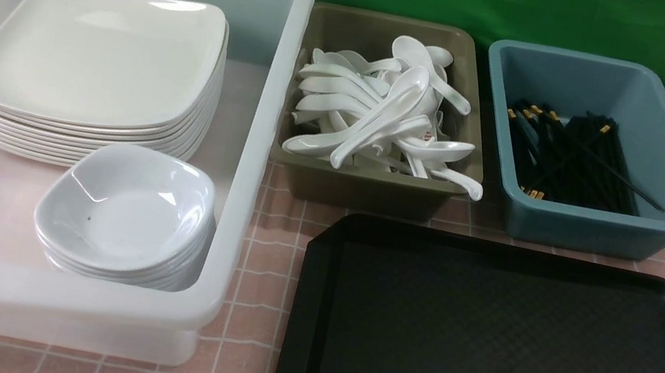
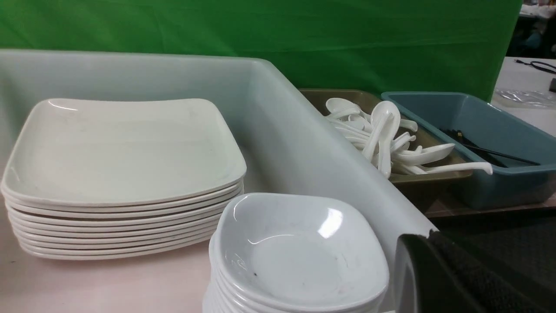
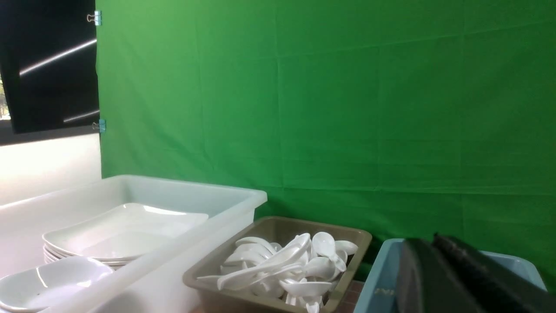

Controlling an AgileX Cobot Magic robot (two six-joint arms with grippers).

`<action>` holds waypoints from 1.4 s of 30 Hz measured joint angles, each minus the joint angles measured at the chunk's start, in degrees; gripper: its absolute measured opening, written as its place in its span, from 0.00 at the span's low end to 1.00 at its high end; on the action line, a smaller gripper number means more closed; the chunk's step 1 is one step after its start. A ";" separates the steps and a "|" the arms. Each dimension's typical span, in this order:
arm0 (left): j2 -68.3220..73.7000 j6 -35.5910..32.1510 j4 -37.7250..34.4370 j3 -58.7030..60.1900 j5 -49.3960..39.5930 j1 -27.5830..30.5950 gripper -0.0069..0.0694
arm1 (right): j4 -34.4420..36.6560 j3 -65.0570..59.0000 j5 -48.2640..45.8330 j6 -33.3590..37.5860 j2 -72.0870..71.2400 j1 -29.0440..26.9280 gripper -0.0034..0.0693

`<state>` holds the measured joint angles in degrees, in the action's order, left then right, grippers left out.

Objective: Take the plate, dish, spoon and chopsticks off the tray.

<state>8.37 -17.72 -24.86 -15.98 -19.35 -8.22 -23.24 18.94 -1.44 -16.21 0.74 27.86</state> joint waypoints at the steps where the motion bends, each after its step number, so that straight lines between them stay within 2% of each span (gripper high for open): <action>1: 0.00 0.00 1.09 0.00 0.00 0.00 0.10 | 0.00 0.00 0.00 0.00 0.00 0.00 0.18; 6: 0.00 0.00 4.95 0.00 0.18 0.00 0.10 | 0.00 0.00 0.00 -0.02 0.00 0.00 0.20; 16: -0.06 0.00 7.10 0.00 0.24 0.00 0.10 | 0.00 0.00 0.00 -0.02 0.00 0.00 0.22; 22: -1.92 5.52 14.64 1.45 1.78 0.58 0.10 | 0.00 0.00 0.05 -0.02 0.00 0.00 0.23; 25: -6.15 9.98 18.46 6.25 7.78 3.74 0.10 | 0.00 0.00 0.11 -0.02 0.00 0.00 0.25; 30: -8.35 11.04 19.85 15.06 13.58 9.48 0.10 | 0.00 0.00 0.16 -0.02 0.00 0.00 0.26; 36: -8.36 12.15 22.78 16.29 7.58 10.91 0.10 | 0.00 0.00 0.22 -0.02 0.00 0.00 0.28; 42: -8.36 12.15 23.23 16.33 7.06 10.91 0.10 | 0.00 0.00 0.22 -0.02 0.00 0.00 0.31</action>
<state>0.01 -5.56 -1.63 0.35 -12.29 2.69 -23.24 18.94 -1.23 -16.23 0.74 27.86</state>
